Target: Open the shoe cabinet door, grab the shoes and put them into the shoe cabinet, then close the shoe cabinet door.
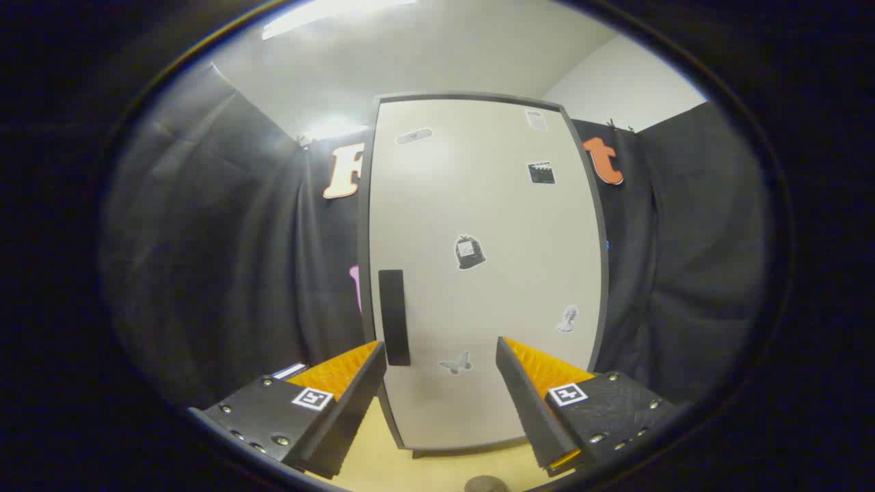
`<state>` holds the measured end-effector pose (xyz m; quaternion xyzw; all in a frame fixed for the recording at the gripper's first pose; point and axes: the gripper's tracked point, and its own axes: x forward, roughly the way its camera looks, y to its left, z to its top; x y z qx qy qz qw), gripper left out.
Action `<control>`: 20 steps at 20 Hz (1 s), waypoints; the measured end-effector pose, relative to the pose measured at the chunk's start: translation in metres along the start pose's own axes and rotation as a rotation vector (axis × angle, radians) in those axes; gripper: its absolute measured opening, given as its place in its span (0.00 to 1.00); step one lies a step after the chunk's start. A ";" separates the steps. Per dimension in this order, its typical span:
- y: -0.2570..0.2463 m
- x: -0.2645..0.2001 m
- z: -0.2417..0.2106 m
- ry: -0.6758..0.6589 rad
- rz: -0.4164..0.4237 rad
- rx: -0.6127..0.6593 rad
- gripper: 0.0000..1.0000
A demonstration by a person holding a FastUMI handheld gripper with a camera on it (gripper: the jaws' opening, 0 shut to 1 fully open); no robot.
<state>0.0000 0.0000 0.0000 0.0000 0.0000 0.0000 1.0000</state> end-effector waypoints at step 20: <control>0.044 0.067 0.014 -0.021 0.070 0.008 0.94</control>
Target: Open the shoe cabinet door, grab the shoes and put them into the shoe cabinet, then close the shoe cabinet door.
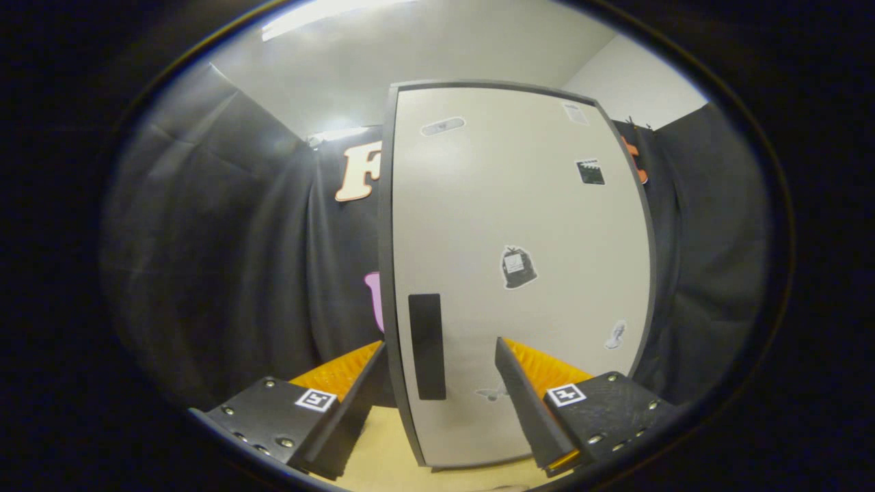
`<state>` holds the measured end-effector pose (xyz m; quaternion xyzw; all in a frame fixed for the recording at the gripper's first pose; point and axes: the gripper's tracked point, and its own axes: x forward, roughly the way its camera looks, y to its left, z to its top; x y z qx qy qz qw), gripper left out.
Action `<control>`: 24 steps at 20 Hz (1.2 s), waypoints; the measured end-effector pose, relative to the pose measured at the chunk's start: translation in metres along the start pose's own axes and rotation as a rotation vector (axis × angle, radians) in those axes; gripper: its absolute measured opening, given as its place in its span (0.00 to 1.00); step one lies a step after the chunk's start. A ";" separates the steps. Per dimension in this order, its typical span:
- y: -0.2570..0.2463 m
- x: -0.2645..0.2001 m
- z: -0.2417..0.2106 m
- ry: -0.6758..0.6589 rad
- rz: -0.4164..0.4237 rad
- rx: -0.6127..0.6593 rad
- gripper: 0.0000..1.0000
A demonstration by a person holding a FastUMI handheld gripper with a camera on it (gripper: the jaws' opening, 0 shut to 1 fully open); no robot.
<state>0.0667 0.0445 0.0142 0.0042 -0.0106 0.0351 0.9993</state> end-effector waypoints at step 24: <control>-0.001 0.006 -0.017 0.068 -0.097 -0.019 0.26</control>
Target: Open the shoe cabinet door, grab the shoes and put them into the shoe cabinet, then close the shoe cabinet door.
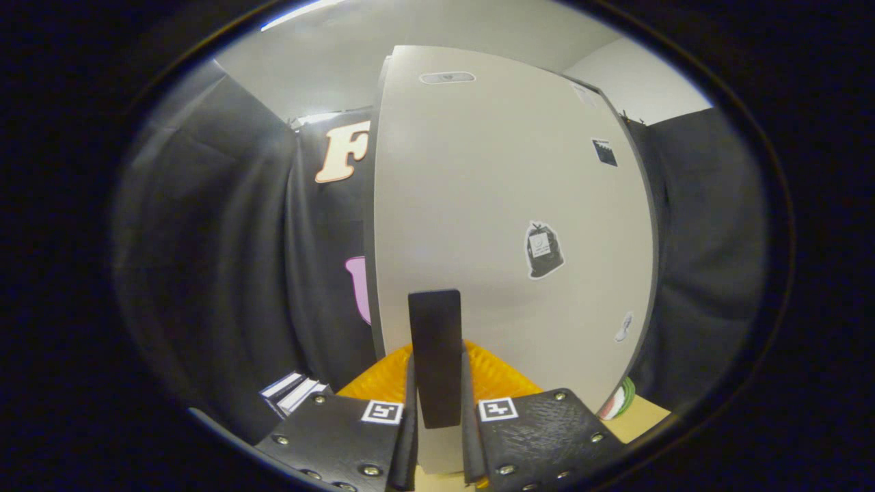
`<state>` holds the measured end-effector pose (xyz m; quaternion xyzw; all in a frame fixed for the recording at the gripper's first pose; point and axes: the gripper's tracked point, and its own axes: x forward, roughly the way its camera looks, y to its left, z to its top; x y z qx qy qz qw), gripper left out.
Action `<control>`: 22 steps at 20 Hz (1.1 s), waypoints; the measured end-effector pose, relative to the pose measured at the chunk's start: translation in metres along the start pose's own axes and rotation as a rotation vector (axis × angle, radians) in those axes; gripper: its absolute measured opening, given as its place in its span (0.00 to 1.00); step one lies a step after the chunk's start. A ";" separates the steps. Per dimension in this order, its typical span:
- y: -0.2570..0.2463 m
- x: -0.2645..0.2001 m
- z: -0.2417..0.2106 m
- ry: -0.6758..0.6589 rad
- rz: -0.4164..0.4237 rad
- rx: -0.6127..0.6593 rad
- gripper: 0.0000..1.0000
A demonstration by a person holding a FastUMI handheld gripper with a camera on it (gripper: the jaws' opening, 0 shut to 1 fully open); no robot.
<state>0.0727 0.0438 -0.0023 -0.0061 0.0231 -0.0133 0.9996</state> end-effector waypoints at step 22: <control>-0.202 -0.200 0.021 0.023 -0.055 -0.051 0.25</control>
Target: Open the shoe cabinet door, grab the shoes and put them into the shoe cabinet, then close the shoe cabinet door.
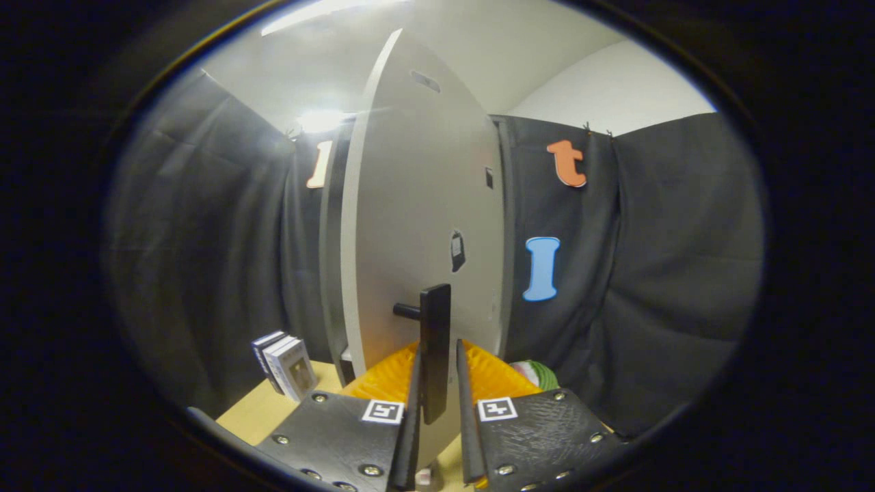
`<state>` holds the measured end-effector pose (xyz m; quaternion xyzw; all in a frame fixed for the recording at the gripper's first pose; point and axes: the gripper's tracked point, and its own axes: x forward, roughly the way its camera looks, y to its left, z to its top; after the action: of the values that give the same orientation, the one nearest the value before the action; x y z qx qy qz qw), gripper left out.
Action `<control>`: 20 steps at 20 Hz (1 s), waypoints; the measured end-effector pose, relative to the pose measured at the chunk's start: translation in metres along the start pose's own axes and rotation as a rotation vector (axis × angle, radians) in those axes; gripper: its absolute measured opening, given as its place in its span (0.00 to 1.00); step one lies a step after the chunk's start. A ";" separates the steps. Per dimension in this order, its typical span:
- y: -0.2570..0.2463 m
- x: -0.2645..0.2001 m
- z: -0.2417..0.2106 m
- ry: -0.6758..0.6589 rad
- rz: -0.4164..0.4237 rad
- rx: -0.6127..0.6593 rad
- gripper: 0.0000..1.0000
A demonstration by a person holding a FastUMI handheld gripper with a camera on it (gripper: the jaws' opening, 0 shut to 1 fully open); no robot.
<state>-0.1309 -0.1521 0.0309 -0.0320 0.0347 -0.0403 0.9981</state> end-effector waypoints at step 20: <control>-0.189 -0.042 0.004 -0.014 -0.271 0.016 0.12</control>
<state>-0.1870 -0.3367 0.0501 -0.0286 0.0226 -0.1750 0.9839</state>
